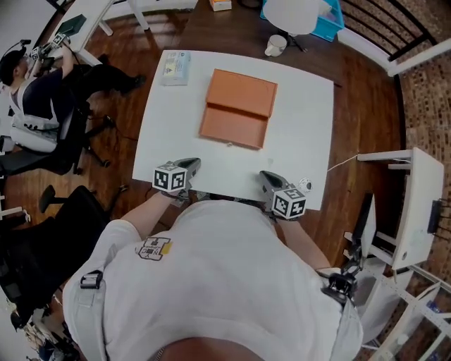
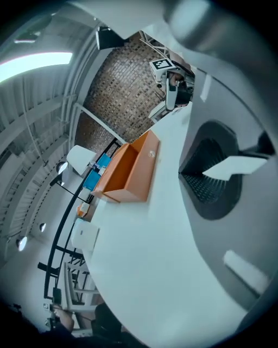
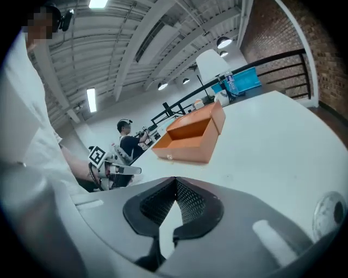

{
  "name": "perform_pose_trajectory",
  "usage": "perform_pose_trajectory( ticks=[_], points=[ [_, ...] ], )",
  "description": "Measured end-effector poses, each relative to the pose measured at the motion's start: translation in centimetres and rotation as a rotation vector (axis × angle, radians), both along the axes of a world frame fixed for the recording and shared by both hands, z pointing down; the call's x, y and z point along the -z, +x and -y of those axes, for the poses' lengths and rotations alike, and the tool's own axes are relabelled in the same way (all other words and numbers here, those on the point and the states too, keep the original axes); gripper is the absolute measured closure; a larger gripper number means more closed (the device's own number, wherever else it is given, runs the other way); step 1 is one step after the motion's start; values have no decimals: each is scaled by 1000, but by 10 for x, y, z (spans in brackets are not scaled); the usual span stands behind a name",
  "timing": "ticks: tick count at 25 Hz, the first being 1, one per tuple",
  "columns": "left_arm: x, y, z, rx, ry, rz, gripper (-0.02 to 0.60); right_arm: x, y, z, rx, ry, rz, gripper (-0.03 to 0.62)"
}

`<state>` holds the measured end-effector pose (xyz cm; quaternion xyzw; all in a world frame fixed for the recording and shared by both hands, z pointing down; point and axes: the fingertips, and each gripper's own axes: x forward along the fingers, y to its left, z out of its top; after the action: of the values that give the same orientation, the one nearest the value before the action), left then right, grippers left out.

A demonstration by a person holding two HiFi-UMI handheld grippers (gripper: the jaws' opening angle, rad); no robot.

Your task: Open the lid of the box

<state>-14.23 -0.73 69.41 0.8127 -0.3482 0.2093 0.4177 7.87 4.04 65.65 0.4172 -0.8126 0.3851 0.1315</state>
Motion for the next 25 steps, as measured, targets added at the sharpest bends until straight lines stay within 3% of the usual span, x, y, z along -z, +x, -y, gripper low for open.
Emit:
perform_pose_trajectory(
  ticks=[9,25],
  points=[
    [-12,12,-12,-160,2,54,581,-13,-14,-4,10,3,-72,595],
    [-7,15,-7,-153,56,55,581,-10,-15,0,-34,40,-86,597]
  ],
)
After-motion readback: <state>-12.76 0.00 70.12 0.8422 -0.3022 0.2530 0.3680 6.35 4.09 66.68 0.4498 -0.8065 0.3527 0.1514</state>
